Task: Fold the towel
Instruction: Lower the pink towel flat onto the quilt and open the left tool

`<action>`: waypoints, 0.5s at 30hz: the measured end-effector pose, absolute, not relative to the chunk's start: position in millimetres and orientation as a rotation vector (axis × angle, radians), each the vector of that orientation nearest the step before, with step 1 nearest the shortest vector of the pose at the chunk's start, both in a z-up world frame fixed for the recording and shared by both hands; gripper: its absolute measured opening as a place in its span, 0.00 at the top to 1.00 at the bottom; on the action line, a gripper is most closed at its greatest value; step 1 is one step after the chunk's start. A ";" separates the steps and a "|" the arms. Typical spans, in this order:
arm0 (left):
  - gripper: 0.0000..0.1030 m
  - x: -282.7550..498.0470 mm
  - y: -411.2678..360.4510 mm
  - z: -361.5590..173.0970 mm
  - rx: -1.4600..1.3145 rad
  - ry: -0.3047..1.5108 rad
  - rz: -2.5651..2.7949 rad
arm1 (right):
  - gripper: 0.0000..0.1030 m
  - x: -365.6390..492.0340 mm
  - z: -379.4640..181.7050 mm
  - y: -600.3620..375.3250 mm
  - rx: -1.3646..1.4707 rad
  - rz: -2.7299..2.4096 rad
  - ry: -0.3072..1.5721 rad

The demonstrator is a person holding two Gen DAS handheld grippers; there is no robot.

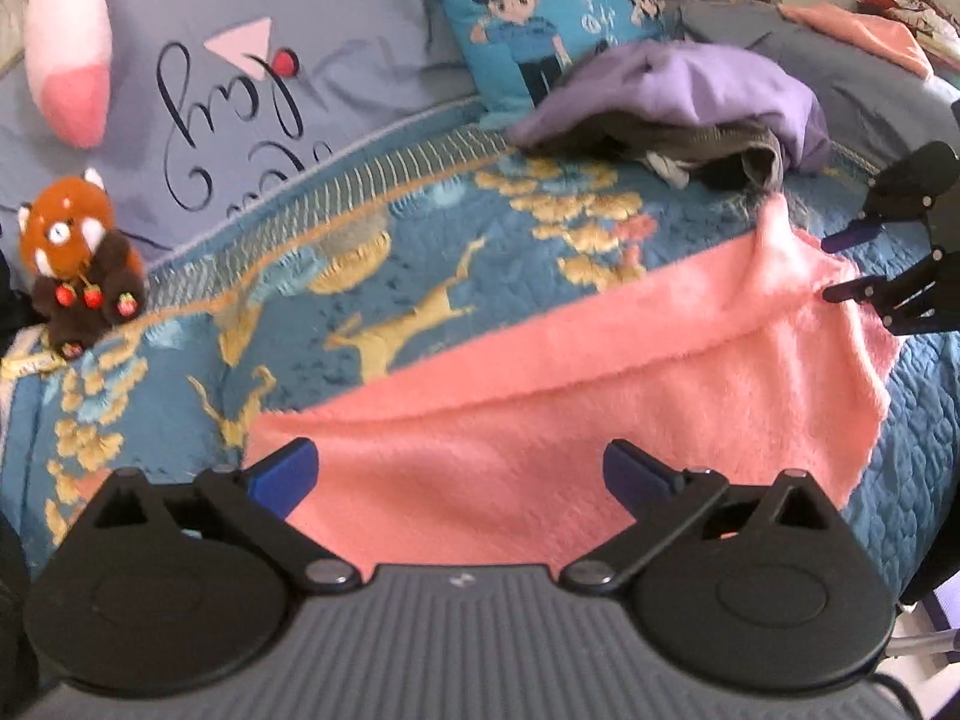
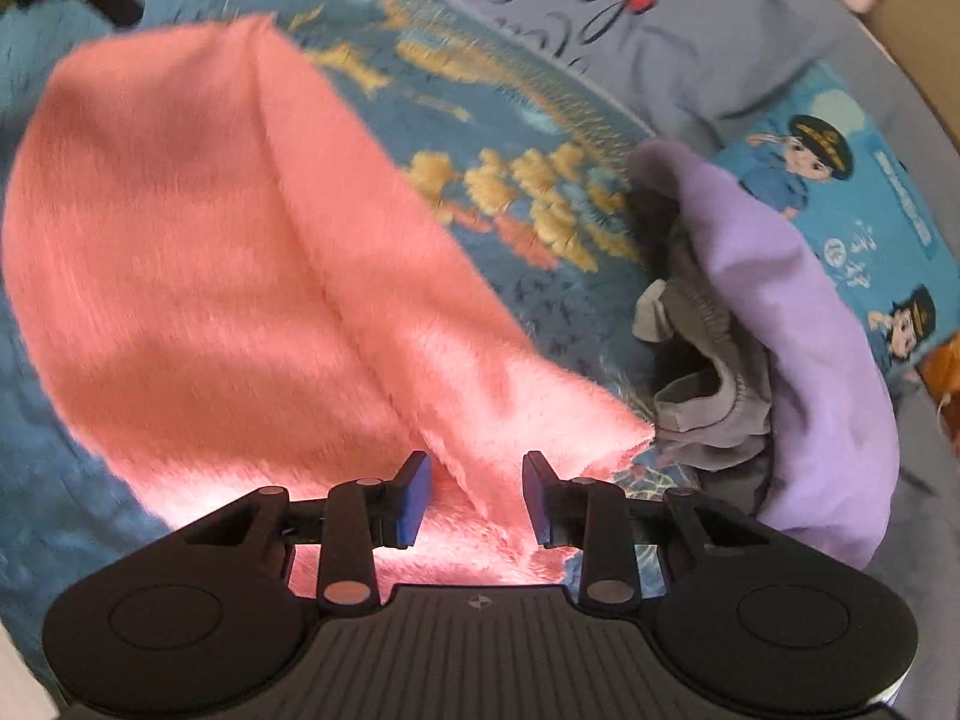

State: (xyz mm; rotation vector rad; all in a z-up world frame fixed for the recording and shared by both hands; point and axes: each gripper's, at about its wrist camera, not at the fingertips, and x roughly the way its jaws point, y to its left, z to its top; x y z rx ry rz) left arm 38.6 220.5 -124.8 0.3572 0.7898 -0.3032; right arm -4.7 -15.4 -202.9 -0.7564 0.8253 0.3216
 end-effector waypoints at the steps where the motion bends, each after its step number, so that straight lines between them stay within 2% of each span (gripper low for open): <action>1: 0.01 35.4 216.0 -128.0 0.357 0.796 -0.317 | 0.80 -2.3 -206.0 -15.7 -0.778 0.328 0.842; 2: 0.01 32.2 211.5 -131.2 0.357 0.802 -0.331 | 0.94 0.1 -208.9 -16.0 -0.799 0.334 0.859; 3: 0.01 31.8 210.2 -133.2 0.356 0.805 -0.337 | 0.98 2.5 -207.3 -17.2 -0.800 0.339 0.866; 9: 0.01 41.6 211.5 -143.2 0.369 0.817 -0.337 | 0.98 18.7 -184.4 -21.5 -0.791 0.345 0.849; 15: 0.01 53.3 216.7 -146.6 0.345 0.821 -0.311 | 0.98 76.8 -153.2 -21.3 -0.738 0.237 0.800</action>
